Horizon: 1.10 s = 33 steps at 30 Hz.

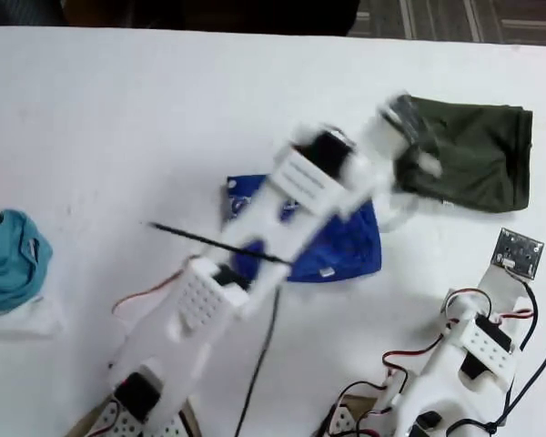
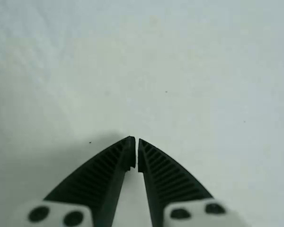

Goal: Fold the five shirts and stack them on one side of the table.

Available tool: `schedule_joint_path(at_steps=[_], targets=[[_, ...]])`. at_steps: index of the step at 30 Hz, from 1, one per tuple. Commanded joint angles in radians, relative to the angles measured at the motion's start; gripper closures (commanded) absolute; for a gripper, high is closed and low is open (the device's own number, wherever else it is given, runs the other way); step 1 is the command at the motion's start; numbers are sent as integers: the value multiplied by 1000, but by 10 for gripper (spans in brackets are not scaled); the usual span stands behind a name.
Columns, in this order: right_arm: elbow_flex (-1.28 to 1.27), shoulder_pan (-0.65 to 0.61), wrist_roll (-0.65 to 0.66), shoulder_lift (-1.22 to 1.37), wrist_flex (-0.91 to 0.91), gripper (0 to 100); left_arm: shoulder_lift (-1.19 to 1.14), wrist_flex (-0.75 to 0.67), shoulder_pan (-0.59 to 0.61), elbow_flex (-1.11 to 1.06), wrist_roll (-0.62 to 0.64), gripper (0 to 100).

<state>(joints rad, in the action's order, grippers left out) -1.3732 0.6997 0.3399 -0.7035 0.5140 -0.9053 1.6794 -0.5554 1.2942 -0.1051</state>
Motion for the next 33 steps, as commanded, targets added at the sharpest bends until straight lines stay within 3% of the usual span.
schedule_joint_path(at_steps=[1,12,19,23,27,33], targets=[[5,-5,-8,-24,-18,978,18,-106,121,33,12,975],[5,-5,-8,-24,-18,978,-219,-264,91,15,11,975],[5,-5,-8,-24,-18,978,-245,-462,21,15,11,973],[5,-5,-8,-24,-18,978,-241,-489,0,15,6,972],[3,-5,-8,-24,-16,978,-206,-390,40,102,8,972],[72,-15,-14,-31,64,980,-167,-46,190,315,5,972]])
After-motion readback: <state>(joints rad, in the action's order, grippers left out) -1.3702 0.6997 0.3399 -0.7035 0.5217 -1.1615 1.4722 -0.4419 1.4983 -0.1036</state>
